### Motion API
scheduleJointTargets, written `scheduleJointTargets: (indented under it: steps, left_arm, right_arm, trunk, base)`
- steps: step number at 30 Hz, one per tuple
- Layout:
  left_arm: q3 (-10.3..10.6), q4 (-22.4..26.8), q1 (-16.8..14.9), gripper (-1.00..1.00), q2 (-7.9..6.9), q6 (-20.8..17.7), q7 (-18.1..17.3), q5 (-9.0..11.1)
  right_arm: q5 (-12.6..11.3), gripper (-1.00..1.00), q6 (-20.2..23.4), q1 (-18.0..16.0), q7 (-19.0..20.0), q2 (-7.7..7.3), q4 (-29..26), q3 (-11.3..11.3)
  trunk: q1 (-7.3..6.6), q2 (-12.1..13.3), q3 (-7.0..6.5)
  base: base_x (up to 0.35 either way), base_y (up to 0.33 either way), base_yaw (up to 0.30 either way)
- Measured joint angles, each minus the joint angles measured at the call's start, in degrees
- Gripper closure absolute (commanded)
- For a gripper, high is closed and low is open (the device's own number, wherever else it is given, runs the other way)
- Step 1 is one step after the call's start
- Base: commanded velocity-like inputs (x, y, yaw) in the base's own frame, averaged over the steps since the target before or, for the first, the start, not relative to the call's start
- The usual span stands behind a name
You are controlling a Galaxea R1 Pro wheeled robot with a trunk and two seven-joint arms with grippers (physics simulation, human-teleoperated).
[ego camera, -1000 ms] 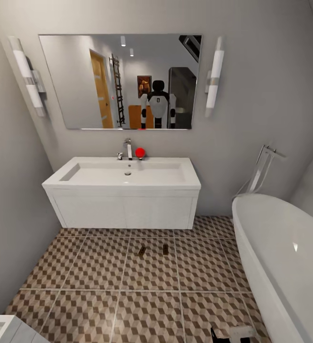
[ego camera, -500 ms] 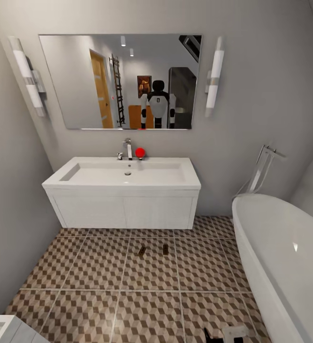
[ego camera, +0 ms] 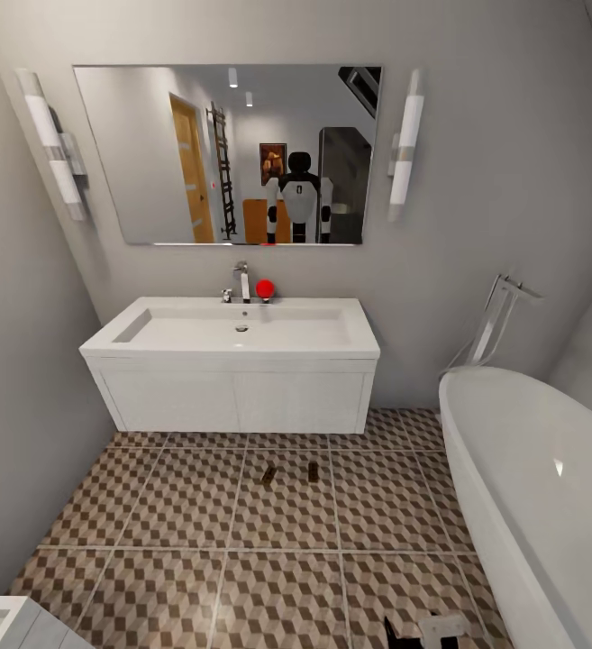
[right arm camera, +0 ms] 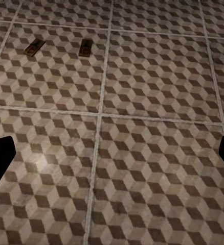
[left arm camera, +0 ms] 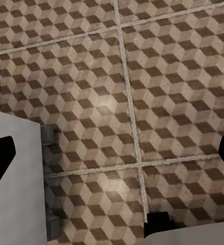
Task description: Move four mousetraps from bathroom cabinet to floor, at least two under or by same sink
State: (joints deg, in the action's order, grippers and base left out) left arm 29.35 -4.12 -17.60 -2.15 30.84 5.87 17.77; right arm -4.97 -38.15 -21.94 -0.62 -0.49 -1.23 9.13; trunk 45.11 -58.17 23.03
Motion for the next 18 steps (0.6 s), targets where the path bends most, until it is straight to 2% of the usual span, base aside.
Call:
scheduleJointTargets:
  steps: [12,18]
  left_arm:
    - [-0.6,2.4,0.0,-1.00,0.09,-3.7,0.1,0.1]
    - [-0.6,4.2,0.0,-1.00,-0.75,-5.4,0.1,0.2]
  right_arm:
    - [0.0,-1.00,0.1,0.0,-0.3,0.08,-0.6,-0.2]
    - [0.0,-1.00,0.4,0.0,-0.5,-0.04,-1.5,-0.3]
  trunk:
    - [0.00,0.0,0.00]
    - [0.00,0.0,0.00]
  base:
    - [0.000,0.000,0.000]
    - [0.000,0.000,0.000]
